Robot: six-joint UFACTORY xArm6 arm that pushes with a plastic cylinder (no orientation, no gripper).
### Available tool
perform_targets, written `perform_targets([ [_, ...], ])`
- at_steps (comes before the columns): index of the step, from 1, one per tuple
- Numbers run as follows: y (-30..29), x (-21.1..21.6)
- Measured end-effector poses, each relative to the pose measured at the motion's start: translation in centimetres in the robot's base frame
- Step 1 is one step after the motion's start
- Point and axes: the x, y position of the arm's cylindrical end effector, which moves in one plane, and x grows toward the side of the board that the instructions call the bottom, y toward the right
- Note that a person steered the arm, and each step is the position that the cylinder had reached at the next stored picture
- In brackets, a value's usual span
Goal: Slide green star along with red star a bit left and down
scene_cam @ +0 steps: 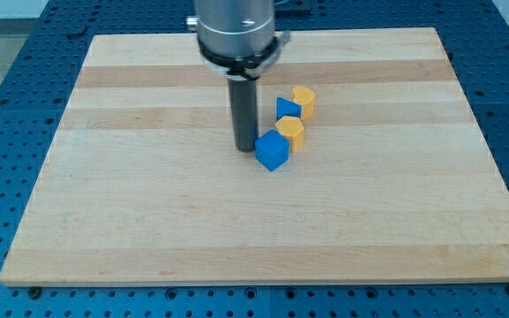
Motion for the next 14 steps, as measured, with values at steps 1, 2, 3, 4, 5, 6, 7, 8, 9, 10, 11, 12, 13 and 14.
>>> perform_targets([
  [1,2.0,0.0],
  [2,1.4,0.0],
  [3,-0.5,0.2],
  [4,-2.9,1.9],
  [5,-5.8,2.2],
  [6,-9.9,-1.4],
  [7,-10.1,-5.9],
  [8,-8.1,-9.9],
  [9,-2.2,-13.5],
  [10,3.2,-17.3],
  [11,6.9,-22.2],
  [12,7.2,-24.8],
  [13,6.1,-24.8],
  [14,2.3,-24.8],
])
